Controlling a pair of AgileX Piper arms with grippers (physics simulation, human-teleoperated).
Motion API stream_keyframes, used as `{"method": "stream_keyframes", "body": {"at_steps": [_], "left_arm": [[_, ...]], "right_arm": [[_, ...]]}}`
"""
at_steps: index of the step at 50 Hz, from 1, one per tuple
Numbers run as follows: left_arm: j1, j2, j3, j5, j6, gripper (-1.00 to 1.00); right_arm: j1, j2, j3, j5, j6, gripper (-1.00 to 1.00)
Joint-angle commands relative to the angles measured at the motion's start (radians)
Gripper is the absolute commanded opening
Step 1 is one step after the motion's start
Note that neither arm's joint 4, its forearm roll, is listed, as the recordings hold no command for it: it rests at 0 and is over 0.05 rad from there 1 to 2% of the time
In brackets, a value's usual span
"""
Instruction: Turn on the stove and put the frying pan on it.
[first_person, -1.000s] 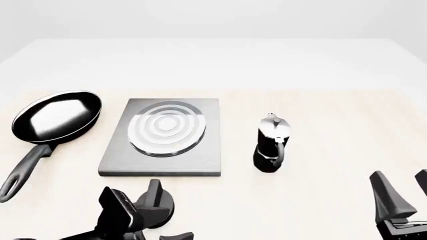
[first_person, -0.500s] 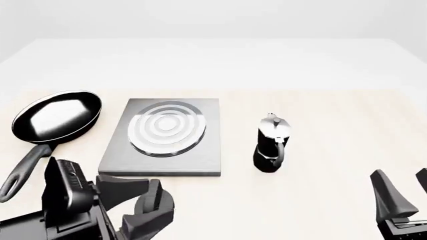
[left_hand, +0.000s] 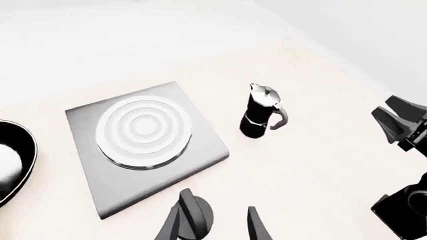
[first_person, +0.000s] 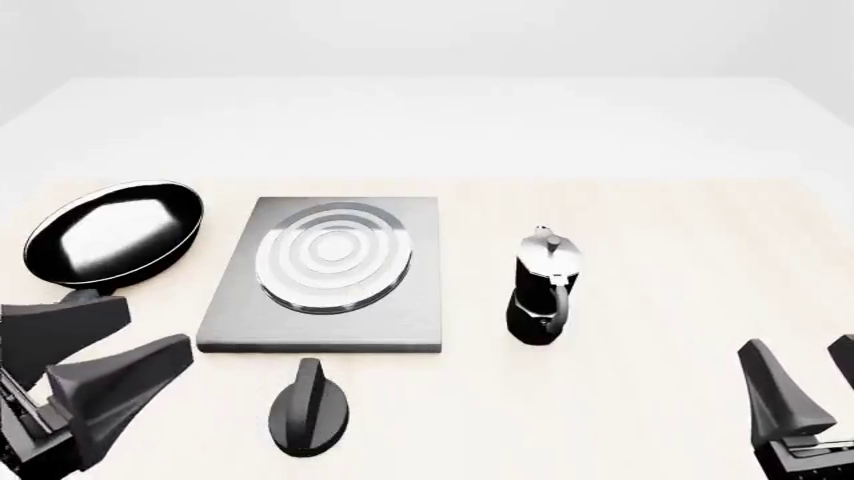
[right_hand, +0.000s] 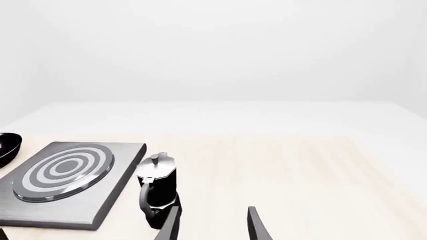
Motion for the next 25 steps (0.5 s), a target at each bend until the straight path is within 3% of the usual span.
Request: {"method": "stream_keyframes", "body": {"at_steps": [1,8,10,16,25], "left_arm": [[0.217,-0.054,-0.057,0.112,0.048,1.0],[0.332,-0.019,-0.076,0.116,0.074,1.0],[0.389,0.01,-0.069,0.097,0.121,1.0],[0.483,0.061,-0.052,0.067,0.134,1.0],[0.629,0.136,-0.041,0.028,0.22,1.0]], "right_arm": [[0.01,0.0,-0.001,0.001,-0.001,1.0],[0.014,0.0,0.0,0.003,-0.005,1.0],[0.015,0.0,-0.002,0.003,-0.005,1.0],[0.023,0.0,-0.006,0.006,-0.009,1.0],[0.034,0.0,-0.005,0.008,-0.009,1.0]]}}
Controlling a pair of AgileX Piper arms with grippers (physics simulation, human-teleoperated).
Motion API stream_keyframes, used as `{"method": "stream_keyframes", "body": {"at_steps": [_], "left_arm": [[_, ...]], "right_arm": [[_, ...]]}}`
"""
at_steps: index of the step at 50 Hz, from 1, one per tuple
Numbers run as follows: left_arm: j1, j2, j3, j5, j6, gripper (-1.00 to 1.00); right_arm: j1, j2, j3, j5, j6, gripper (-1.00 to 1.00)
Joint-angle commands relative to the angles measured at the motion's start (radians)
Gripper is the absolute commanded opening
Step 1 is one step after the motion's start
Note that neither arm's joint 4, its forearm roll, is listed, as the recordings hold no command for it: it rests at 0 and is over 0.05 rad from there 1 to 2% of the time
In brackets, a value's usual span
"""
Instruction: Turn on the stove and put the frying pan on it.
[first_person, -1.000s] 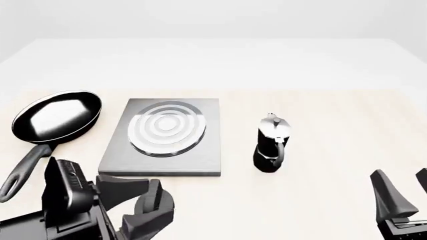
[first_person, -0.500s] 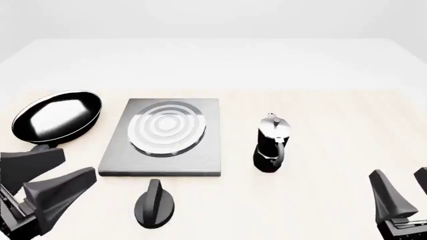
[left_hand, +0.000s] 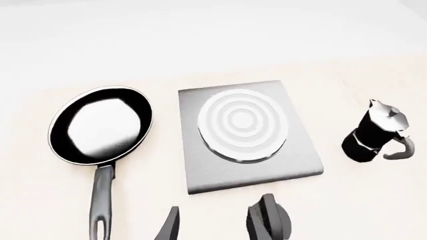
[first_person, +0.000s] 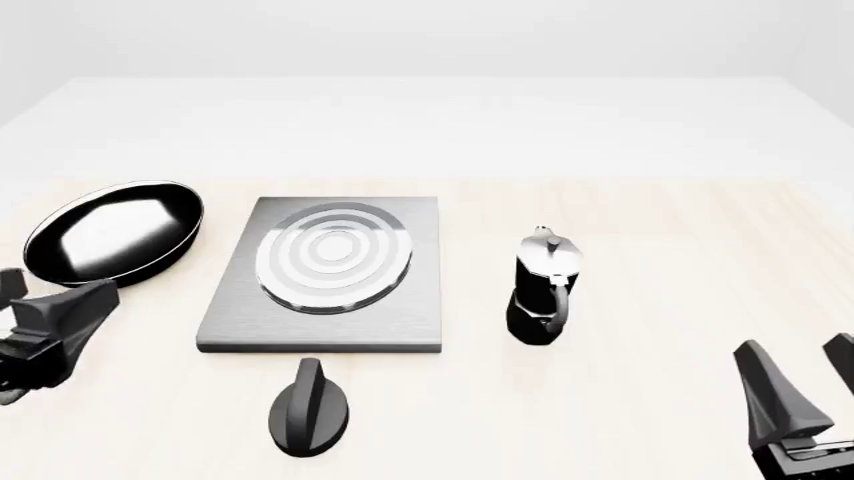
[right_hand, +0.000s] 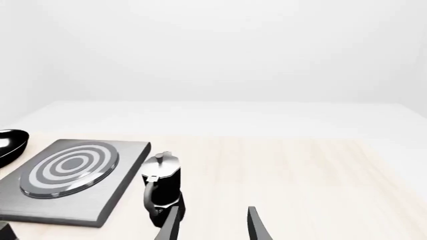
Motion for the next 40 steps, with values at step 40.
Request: {"method": "stream_keyframes", "body": {"at_steps": [40], "left_arm": [[0.651,0.74,-0.108,-0.394,0.305,1.0]], "right_arm": [[0.042,0.001,0.01,0.004,-0.009,1.0]]}}
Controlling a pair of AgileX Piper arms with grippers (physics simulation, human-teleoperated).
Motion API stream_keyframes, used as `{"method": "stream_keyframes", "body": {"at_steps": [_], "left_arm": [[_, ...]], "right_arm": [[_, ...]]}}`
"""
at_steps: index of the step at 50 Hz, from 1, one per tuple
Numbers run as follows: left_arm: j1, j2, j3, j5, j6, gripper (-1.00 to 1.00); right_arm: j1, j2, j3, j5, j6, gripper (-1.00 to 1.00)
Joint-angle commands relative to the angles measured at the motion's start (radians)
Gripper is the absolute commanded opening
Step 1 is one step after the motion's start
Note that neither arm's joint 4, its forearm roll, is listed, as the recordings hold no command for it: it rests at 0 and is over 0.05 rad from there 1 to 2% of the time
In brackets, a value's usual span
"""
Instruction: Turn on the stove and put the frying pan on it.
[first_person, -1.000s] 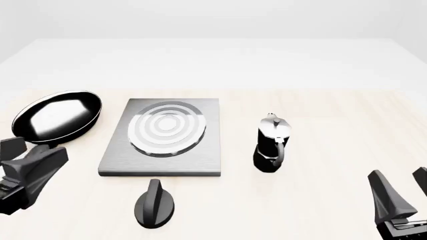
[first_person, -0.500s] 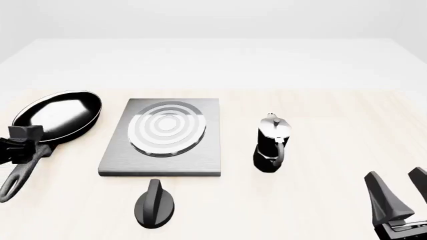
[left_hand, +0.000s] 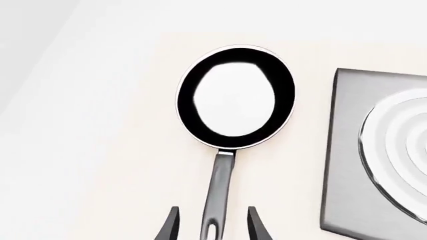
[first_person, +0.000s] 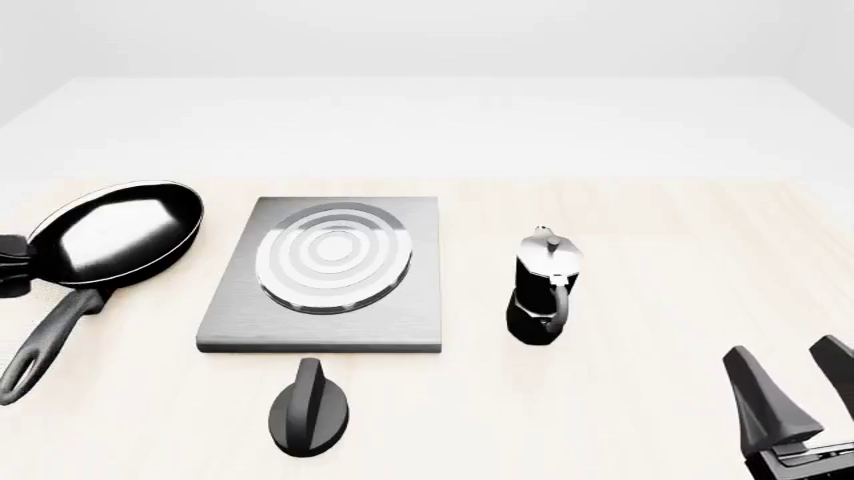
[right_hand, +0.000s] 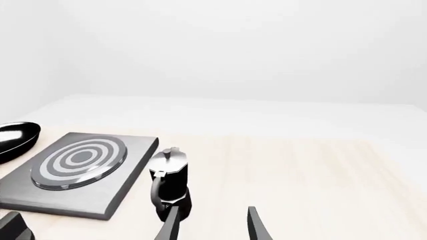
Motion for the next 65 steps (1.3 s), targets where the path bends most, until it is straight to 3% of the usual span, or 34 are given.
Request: {"method": "stream_keyframes", "body": {"at_steps": [1,9,30,65], "left_arm": [[0.062,0.116,-0.024,-0.056,0.042,1.0],[0.077,0.143,-0.034,-0.047,0.075,1.0],[0.012,0.217,0.025,-0.121,0.041,1.0],[0.02,0.607,0.009,-0.43,0.076,1.0]], "right_arm": [[0.001,0.0,0.001,0.002,-0.004,1.0],[0.003,0.0,0.0,0.006,-0.007,1.0],[0.001,0.001,-0.007,0.016,-0.02,1.0],[-0.008,0.007,0.002,0.016,-0.032,1.0]]}}
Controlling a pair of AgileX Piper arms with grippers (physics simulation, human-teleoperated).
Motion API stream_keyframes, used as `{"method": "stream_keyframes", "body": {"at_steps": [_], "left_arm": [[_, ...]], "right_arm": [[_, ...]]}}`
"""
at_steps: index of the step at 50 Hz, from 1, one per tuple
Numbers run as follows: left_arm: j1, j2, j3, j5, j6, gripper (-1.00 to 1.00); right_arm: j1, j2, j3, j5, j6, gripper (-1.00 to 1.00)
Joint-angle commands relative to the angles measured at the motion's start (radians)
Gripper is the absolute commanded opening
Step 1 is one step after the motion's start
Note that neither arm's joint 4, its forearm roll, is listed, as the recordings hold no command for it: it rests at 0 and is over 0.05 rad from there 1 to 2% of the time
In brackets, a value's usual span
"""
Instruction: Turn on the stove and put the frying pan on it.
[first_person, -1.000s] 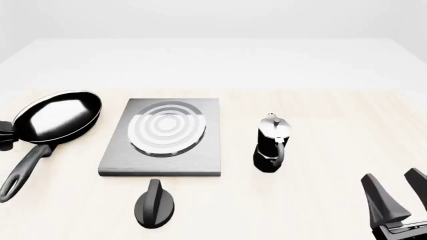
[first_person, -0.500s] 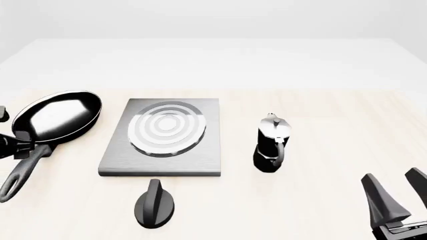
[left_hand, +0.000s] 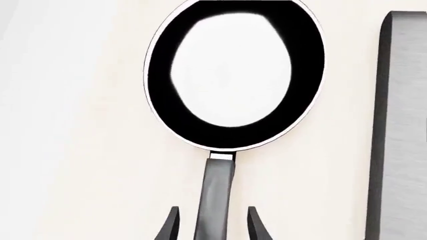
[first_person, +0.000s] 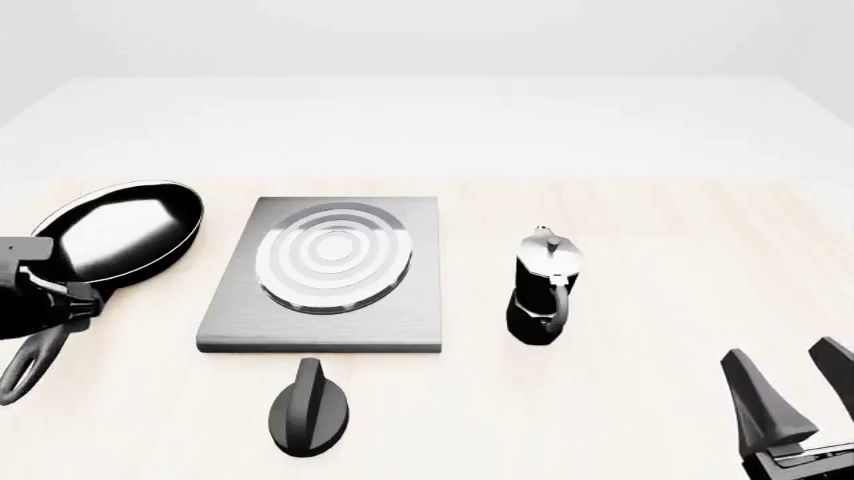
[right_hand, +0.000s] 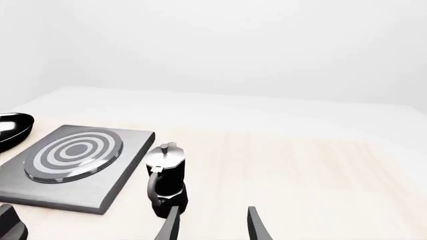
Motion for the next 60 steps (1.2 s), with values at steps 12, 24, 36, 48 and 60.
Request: {"method": "stream_keyframes", "body": {"at_steps": [12,24,36,48,60], "left_arm": [[0.009,0.218,-0.021,-0.156,0.03,1.0],[0.005,0.247,-0.006,-0.188,0.032,1.0],[-0.008,0.166,0.032,-0.176,0.025,-1.0],[-0.056,0.026,0.059,-0.129,-0.021,-1.0],[-0.145,-0.222,0.056,0.04,-0.063,-1.0]], "right_arm": [[-0.008,0.009,0.005,-0.001,-0.003,1.0],[-0.01,0.008,0.005,0.002,-0.003,1.0],[-0.01,0.003,0.005,0.006,-0.004,1.0],[-0.007,0.002,0.004,0.007,-0.007,1.0],[-0.002,0.003,0.002,0.002,-0.005,1.0]]}}
